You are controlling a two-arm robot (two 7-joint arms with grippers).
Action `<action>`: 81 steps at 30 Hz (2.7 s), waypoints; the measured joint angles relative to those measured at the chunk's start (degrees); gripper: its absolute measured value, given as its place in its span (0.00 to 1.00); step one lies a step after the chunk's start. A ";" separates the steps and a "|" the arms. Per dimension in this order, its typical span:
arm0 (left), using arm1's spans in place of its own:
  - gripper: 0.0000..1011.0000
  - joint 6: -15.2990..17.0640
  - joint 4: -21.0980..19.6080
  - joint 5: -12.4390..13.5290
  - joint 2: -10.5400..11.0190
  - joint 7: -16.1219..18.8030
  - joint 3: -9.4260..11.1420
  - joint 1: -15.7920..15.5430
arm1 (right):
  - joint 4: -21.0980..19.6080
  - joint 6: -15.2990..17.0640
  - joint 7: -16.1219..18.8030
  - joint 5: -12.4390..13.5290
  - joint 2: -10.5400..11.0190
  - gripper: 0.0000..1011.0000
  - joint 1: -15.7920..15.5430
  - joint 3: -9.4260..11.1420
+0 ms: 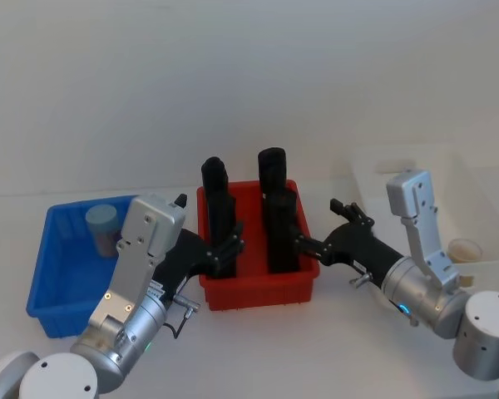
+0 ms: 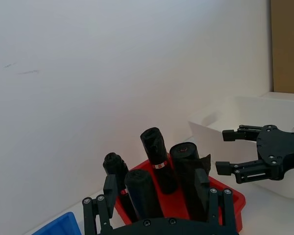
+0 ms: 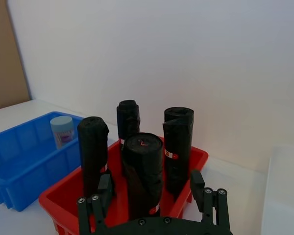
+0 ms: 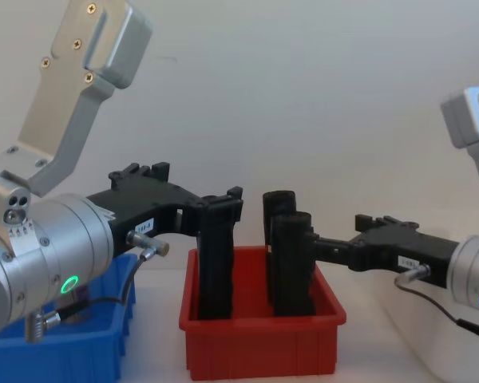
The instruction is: Pick the cotton swabs from the blue box and place them into the white box.
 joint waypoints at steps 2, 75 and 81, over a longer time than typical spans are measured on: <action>0.99 0.00 0.00 0.00 0.00 0.00 0.00 0.00 | 0.82 -0.37 0.39 0.08 -0.30 0.99 0.55 -0.17; 0.99 0.00 0.00 0.00 0.00 0.00 0.00 0.00 | 25.72 -4.09 7.91 6.78 -6.68 0.90 15.12 -0.35; 0.99 0.00 0.00 0.00 0.00 0.00 0.01 0.00 | 27.82 -4.36 9.33 7.64 -6.96 0.76 16.31 -0.08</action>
